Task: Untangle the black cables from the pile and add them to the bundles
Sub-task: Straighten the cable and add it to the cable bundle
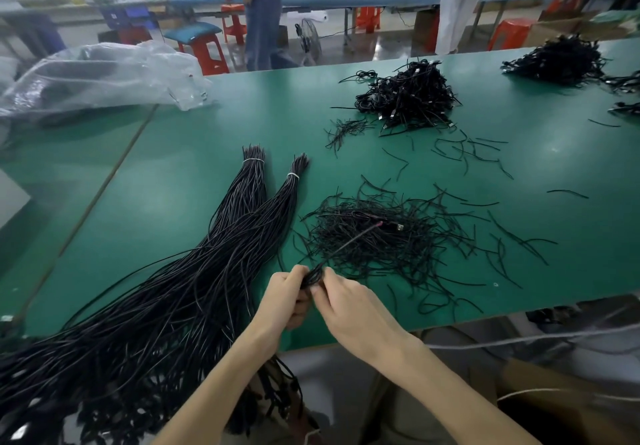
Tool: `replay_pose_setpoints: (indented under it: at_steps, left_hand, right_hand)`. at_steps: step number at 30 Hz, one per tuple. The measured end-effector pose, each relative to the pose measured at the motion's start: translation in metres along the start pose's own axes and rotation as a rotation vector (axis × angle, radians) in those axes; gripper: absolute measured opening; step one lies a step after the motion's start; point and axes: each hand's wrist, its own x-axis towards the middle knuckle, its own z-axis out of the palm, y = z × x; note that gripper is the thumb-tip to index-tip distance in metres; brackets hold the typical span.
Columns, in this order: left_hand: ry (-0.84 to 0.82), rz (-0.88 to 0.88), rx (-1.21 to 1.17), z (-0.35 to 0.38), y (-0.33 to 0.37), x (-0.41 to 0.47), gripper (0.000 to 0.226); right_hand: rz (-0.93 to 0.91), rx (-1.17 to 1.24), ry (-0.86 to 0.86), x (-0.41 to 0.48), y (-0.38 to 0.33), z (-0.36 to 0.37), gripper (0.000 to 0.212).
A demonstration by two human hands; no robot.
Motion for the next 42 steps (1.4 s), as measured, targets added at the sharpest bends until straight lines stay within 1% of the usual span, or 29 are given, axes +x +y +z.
replay_pose_setpoints:
  at_steps: [3,6,7,11,13,14,17,20,24,26,28,29,31,33,34,36,39,42]
  left_hand:
    - [-0.01,0.01,0.01,-0.001,0.002,-0.001,0.051]
    - [-0.031,0.02,0.023,-0.002,0.003,-0.002,0.049]
    - [-0.036,0.022,0.026,-0.002,0.004,-0.002,0.048]
    - [-0.025,0.0,0.033,0.001,0.007,-0.002,0.05]
    - [-0.03,-0.002,0.041,0.002,0.007,-0.003,0.051]
    - [-0.032,-0.004,0.036,0.002,0.007,-0.003,0.051]
    - [-0.042,-0.011,0.028,0.002,0.006,-0.004,0.058]
    - [-0.091,-0.02,0.081,-0.002,0.006,-0.004,0.059]
    - [-0.206,-0.03,0.171,-0.013,0.006,-0.005,0.061]
    - [-0.236,0.042,0.267,-0.018,0.008,-0.007,0.067]
    - [-0.222,0.153,0.353,-0.022,0.011,-0.008,0.071]
    - [-0.206,0.218,0.389,-0.023,0.012,-0.008,0.067]
    - [-0.18,0.341,0.433,-0.025,0.014,-0.009,0.048]
    - [-0.177,0.394,0.396,-0.026,0.013,-0.011,0.026]
    - [-0.179,0.398,0.364,-0.026,0.012,-0.013,0.022]
    - [-0.173,0.433,0.329,-0.027,0.01,-0.017,0.026]
    - [-0.193,0.563,0.301,-0.031,0.012,-0.022,0.032]
    - [-0.137,0.613,0.414,-0.033,0.015,-0.019,0.039]
  right_hand:
    - [0.015,-0.004,-0.062,0.002,0.005,-0.007,0.03]
    - [0.025,0.163,-0.12,0.001,0.01,-0.008,0.03]
    - [0.015,0.192,-0.123,0.001,0.011,-0.008,0.029]
    - [-0.009,0.081,-0.096,0.004,0.012,-0.007,0.03]
    - [-0.005,0.129,-0.073,0.006,0.013,-0.007,0.016]
    - [-0.002,0.166,-0.08,0.007,0.014,-0.007,0.015]
    - [-0.01,0.201,-0.107,0.007,0.016,-0.008,0.023]
    - [-0.044,0.253,-0.125,0.006,0.019,-0.012,0.029]
    - [-0.047,0.322,-0.113,0.003,0.018,-0.01,0.029]
    - [-0.042,0.345,-0.073,0.002,0.017,-0.009,0.03]
    - [-0.03,0.374,-0.025,0.003,0.017,-0.011,0.033]
    - [-0.023,0.386,-0.004,0.004,0.017,-0.012,0.034]
    - [-0.008,0.392,0.033,0.006,0.018,-0.015,0.034]
    - [0.0,0.374,0.059,0.008,0.02,-0.018,0.034]
    - [-0.003,0.355,0.063,0.009,0.022,-0.019,0.034]
    - [-0.009,0.303,0.067,0.01,0.024,-0.02,0.034]
    - [-0.011,0.246,0.08,0.01,0.027,-0.021,0.032]
    - [-0.057,0.222,0.068,0.008,0.025,-0.022,0.031]
